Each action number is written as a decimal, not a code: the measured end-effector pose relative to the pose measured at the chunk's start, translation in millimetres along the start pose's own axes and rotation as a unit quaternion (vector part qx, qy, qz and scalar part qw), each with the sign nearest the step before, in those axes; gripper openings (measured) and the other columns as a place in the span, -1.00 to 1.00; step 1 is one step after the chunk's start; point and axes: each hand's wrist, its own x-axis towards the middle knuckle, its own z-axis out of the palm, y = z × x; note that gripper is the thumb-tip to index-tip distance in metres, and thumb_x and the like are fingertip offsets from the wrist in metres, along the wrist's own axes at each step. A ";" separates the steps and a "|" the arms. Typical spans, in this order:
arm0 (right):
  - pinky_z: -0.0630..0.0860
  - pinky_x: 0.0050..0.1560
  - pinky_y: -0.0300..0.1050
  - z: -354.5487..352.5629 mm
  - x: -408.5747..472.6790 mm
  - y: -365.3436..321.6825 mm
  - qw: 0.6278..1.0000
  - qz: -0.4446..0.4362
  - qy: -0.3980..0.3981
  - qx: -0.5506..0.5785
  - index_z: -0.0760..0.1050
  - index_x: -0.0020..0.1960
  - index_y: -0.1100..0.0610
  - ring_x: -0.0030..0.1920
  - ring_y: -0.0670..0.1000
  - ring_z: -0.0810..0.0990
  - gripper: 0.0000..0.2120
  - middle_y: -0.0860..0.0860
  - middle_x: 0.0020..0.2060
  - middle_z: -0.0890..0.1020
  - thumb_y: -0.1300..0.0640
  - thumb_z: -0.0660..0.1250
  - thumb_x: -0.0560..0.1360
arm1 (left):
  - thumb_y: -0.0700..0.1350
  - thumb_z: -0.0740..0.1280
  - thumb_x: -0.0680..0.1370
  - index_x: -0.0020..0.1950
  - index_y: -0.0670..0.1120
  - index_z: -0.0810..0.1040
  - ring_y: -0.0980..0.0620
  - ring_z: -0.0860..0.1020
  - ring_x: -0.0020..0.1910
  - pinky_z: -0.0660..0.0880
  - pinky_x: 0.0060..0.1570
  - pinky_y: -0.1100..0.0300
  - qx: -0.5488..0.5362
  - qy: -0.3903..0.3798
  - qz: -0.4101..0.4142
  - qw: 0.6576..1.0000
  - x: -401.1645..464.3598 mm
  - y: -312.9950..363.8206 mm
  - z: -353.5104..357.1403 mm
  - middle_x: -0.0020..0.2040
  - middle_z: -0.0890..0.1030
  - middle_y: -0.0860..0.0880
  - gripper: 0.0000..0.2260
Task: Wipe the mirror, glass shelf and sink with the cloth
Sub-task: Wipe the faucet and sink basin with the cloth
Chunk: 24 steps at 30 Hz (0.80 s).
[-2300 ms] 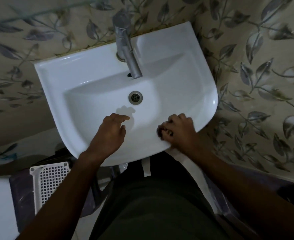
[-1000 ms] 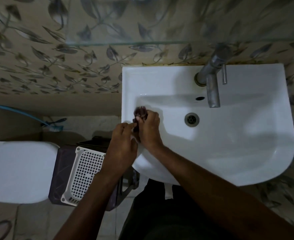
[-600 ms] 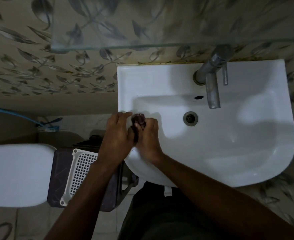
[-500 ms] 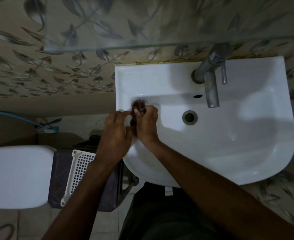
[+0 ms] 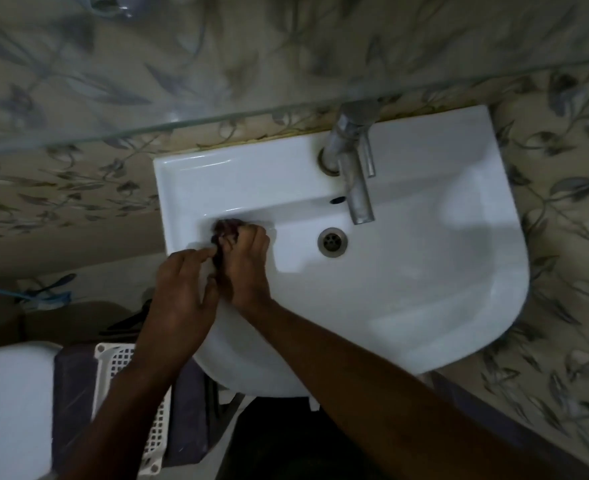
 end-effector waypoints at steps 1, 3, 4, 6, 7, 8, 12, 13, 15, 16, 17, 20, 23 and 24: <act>0.51 0.07 0.18 -3.5 2.2 14.5 0.999 -0.015 -0.006 -0.030 0.34 0.10 0.19 0.03 0.22 0.46 -0.81 0.24 0.03 0.48 0.09 0.27 0.61 | -0.33 0.37 0.49 0.36 -0.06 0.46 -0.13 0.49 0.15 0.46 0.23 -0.09 -0.001 -0.004 -0.004 1.000 0.3 0.8 3.0 0.22 0.44 -0.02 -0.54; 0.45 0.12 0.08 -12.2 14.5 54.9 0.989 -0.038 -0.042 -0.137 0.42 0.12 0.15 0.05 0.16 0.43 -0.68 0.18 0.07 0.48 -0.05 0.38 0.55 | -0.31 0.37 0.50 0.36 -0.05 0.47 -0.14 0.49 0.14 0.49 0.19 -0.14 -0.001 -0.012 -0.011 1.000 1.3 4.4 9.7 0.22 0.45 -0.04 -0.56; 0.39 0.15 0.03 -21.8 23.2 73.5 0.970 -0.047 -0.096 -0.220 0.45 0.16 0.11 0.08 0.14 0.40 -0.53 0.13 0.11 0.47 -0.19 0.43 0.45 | -0.29 0.36 0.51 0.36 -0.05 0.46 -0.13 0.48 0.14 0.49 0.18 -0.14 0.000 -0.021 -0.011 1.000 1.8 7.0 13.1 0.22 0.46 -0.05 -0.57; 0.29 0.16 0.01 -45.9 40.9 107.1 0.926 -0.068 -0.177 -0.327 0.45 0.22 0.04 0.14 0.12 0.37 -0.26 0.08 0.19 0.44 -0.39 0.45 0.21 | -0.26 0.35 0.52 0.37 -0.03 0.46 -0.11 0.46 0.17 0.49 0.19 -0.10 -0.003 -0.041 -0.004 0.999 3.1 13.1 20.1 0.23 0.45 -0.03 -0.58; 0.31 0.15 0.02 -57.2 46.7 120.9 0.925 -0.063 -0.165 -0.337 0.45 0.22 0.04 0.14 0.12 0.38 -0.20 0.09 0.20 0.45 -0.40 0.47 0.15 | -0.26 0.35 0.53 0.37 -0.03 0.46 -0.10 0.46 0.18 0.48 0.20 -0.07 -0.007 -0.048 -0.001 0.999 4.1 16.6 22.8 0.24 0.45 -0.02 -0.58; 0.37 0.13 0.03 -66.5 48.4 128.8 0.939 -0.037 -0.120 -0.319 0.44 0.20 0.07 0.11 0.13 0.41 -0.18 0.12 0.18 0.47 -0.35 0.53 0.10 | -0.25 0.34 0.53 0.37 -0.02 0.45 -0.09 0.45 0.19 0.47 0.21 -0.04 -0.011 -0.053 0.000 0.999 5.1 19.7 25.0 0.24 0.45 0.00 -0.59; 0.46 0.07 0.12 -64.1 35.0 105.8 0.966 0.032 0.002 -0.258 0.43 0.13 0.18 0.03 0.26 0.49 -0.42 0.24 0.07 0.52 0.00 0.61 0.25 | -0.25 0.34 0.54 0.38 0.00 0.45 -0.05 0.44 0.19 0.44 0.22 0.04 -0.016 -0.057 0.012 0.998 11.3 28.4 31.5 0.21 0.39 0.12 -0.58; 0.43 0.10 0.14 -54.5 29.5 98.8 0.969 -0.008 -0.038 -0.246 0.46 0.17 0.21 0.06 0.27 0.47 -0.45 0.25 0.12 0.51 0.03 0.56 0.29 | -0.26 0.34 0.54 0.38 0.00 0.45 -0.04 0.43 0.18 0.44 0.22 0.04 -0.016 -0.061 0.015 0.998 13.0 29.6 33.1 0.20 0.39 0.12 -0.58; 0.41 0.19 0.15 -40.4 19.4 92.1 0.964 -0.121 -0.135 -0.195 0.46 0.27 0.24 0.12 0.27 0.44 -0.56 0.25 0.21 0.49 0.08 0.38 0.45 | -0.25 0.34 0.54 0.37 0.00 0.44 -0.04 0.43 0.16 0.44 0.20 0.03 -0.012 -0.070 0.023 0.997 15.1 32.0 35.5 0.22 0.43 0.06 -0.59; 0.41 0.20 0.16 -39.7 21.1 94.9 0.953 -0.175 -0.162 -0.188 0.45 0.30 0.23 0.15 0.26 0.42 -0.58 0.25 0.24 0.48 0.06 0.30 0.50 | -0.25 0.34 0.54 0.37 -0.01 0.44 -0.04 0.43 0.16 0.44 0.19 0.03 -0.009 -0.073 0.026 0.997 15.8 33.3 36.1 0.24 0.44 0.03 -0.59; 0.42 0.20 0.15 -44.4 27.3 100.7 0.943 -0.212 -0.172 -0.193 0.45 0.30 0.23 0.15 0.24 0.41 -0.55 0.24 0.24 0.48 -0.01 0.32 0.51 | -0.25 0.34 0.54 0.37 -0.01 0.44 -0.03 0.43 0.15 0.43 0.19 0.04 -0.007 -0.074 0.028 0.997 16.8 34.5 36.4 0.24 0.44 0.02 -0.59; 0.47 0.05 0.09 -73.5 49.7 118.8 0.939 -0.220 -0.104 -0.241 0.48 0.16 0.23 0.03 0.22 0.47 -0.41 0.23 0.12 0.53 -0.14 0.53 0.32 | -0.25 0.35 0.54 0.38 -0.01 0.45 -0.01 0.43 0.14 0.40 0.20 0.10 -0.001 -0.071 0.039 0.997 20.2 38.2 38.0 0.23 0.45 0.01 -0.58; 0.54 -0.06 0.09 -97.2 51.3 132.2 0.961 -0.104 -0.040 -0.252 0.50 0.11 0.21 -0.08 0.22 0.51 -0.51 0.22 0.00 0.57 0.01 0.56 0.31 | -0.24 0.35 0.55 0.39 -0.02 0.45 -0.01 0.43 0.16 0.37 0.21 0.15 0.006 -0.076 0.039 0.996 24.4 43.3 42.0 0.24 0.46 -0.01 -0.59; 0.55 -0.07 0.11 -99.6 50.2 130.3 0.971 -0.049 -0.027 -0.232 0.51 0.12 0.24 -0.09 0.24 0.50 -0.56 0.25 -0.02 0.56 0.04 0.52 0.35 | -0.24 0.34 0.55 0.39 -0.03 0.45 -0.01 0.43 0.17 0.37 0.21 0.16 0.005 -0.079 0.042 0.996 26.0 45.6 44.2 0.24 0.46 -0.02 -0.59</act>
